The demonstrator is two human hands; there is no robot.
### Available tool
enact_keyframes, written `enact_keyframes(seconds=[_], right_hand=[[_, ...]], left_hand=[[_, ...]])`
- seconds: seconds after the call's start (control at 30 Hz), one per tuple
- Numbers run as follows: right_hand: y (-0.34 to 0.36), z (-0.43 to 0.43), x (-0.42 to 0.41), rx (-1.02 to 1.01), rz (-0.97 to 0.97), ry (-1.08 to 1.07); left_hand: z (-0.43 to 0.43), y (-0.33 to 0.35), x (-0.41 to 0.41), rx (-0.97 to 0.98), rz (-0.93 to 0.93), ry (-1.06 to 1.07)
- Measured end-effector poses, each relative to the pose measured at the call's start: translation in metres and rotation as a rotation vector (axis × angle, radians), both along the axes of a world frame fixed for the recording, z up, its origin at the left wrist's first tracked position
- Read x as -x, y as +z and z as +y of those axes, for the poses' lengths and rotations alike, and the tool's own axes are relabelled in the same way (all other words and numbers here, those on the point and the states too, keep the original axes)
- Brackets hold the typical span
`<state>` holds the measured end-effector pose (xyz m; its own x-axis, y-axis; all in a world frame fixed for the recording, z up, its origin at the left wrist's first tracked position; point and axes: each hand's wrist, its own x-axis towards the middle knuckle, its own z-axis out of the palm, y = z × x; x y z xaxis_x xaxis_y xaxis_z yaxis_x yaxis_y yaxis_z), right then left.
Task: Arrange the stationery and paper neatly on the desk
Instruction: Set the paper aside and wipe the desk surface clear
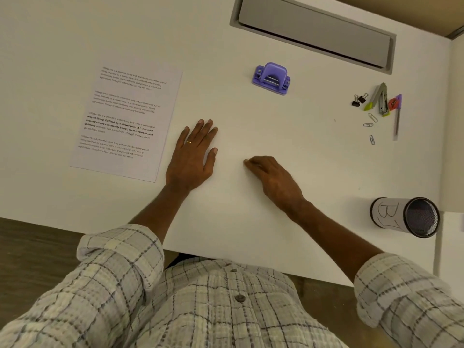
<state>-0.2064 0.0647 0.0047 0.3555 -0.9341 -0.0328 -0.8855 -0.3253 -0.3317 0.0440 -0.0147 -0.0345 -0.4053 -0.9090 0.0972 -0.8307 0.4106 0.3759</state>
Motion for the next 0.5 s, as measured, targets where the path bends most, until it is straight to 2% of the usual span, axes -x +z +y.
enact_keyframes(seconds=[0.1, 0.27, 0.4, 0.5], right_hand=[[0.0, 0.023, 0.016, -0.031, -0.005, -0.037], [-0.009, 0.039, 0.013, -0.001, -0.065, -0.395], [-0.014, 0.045, -0.021, 0.009, 0.01, -0.307], [-0.009, 0.04, -0.029, 0.004, -0.065, -0.331]], left_hand=[[0.0, -0.002, 0.0, 0.006, 0.004, 0.002], [0.0, -0.003, 0.0, 0.022, 0.022, 0.007], [0.001, -0.003, 0.001, 0.009, 0.018, 0.003], [0.0, -0.003, 0.0, -0.009, 0.011, 0.0]])
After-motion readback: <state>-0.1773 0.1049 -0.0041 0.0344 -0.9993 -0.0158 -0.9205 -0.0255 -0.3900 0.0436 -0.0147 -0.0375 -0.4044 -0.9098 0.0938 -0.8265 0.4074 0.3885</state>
